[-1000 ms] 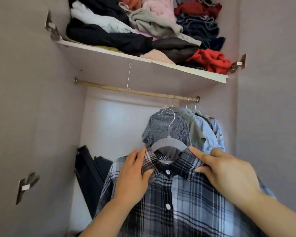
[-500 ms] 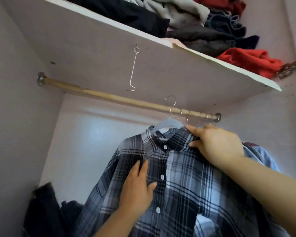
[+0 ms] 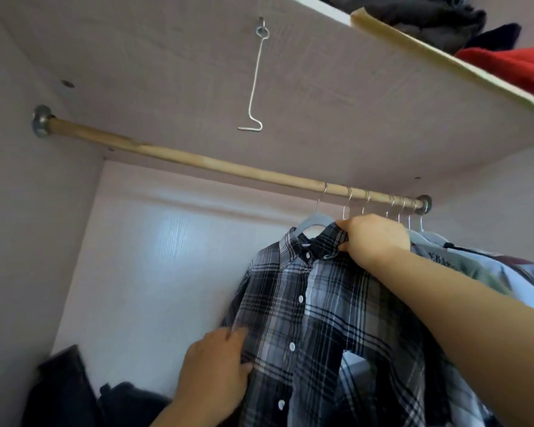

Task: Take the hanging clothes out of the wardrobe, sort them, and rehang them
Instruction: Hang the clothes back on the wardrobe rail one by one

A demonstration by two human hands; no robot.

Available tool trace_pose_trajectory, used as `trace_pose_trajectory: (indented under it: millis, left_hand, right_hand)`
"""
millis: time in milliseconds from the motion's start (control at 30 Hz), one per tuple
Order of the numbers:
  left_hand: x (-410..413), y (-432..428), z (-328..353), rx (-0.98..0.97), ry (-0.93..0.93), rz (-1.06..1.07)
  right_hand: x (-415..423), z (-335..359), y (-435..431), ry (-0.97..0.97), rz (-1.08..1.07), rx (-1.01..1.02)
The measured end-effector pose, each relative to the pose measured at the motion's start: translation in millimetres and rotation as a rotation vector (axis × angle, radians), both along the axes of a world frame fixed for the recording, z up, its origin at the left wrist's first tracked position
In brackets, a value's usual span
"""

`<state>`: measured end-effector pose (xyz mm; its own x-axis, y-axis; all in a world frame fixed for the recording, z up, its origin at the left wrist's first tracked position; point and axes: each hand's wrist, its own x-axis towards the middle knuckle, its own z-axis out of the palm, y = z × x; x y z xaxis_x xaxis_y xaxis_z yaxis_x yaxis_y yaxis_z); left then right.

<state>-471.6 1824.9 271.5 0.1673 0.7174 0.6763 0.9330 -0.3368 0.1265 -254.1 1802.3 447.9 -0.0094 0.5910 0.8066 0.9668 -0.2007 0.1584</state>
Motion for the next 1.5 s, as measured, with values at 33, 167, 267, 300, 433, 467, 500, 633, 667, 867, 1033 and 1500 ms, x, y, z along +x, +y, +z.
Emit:
trace_pose_trajectory:
  millis: [33,167,267,300,433,467,500,633,667,867,1033,1500]
  left_hand:
    - [-3,1,-4,-0.032,0.010,0.026]
    - [-16,-2,-23,-0.138,0.055,0.111]
    - [-24,-11,-38,-0.233,0.119,0.149]
    - [-26,-14,-42,-0.262,0.139,0.175]
    - [-30,-48,-62,-0.384,0.214,0.234]
    - [-30,-60,-67,-0.393,0.219,0.255]
    - [-30,-74,-72,-0.396,0.220,0.275]
    - [-21,-139,-97,-0.412,0.193,0.302]
    - [-17,-158,-102,-0.418,0.191,0.302]
    - [12,-274,-133,-0.457,0.204,0.321]
    - [28,-347,-153,-0.508,0.221,0.262]
    - [102,-532,-208,-0.552,0.398,-0.254]
  right_hand:
    - [0,-5,3,-0.001,0.004,0.000]
    - [-2,-19,4,-0.026,-0.003,0.032]
    - [-6,-27,-9,-0.065,-0.031,0.005]
    - [-7,-30,-14,-0.060,-0.038,-0.016]
    - [-4,-51,-49,-0.031,-0.024,-0.115]
    - [-2,-59,-59,-0.029,-0.007,-0.126]
    - [1,-68,-69,-0.026,0.017,-0.135]
    - [12,-115,-122,-0.033,0.106,-0.239]
    - [15,-129,-138,-0.031,0.124,-0.283]
    - [31,-231,-234,0.002,0.225,-0.539]
    - [37,-300,-320,0.075,0.248,-0.713]
    - [65,-396,-617,0.407,-0.115,-0.703]
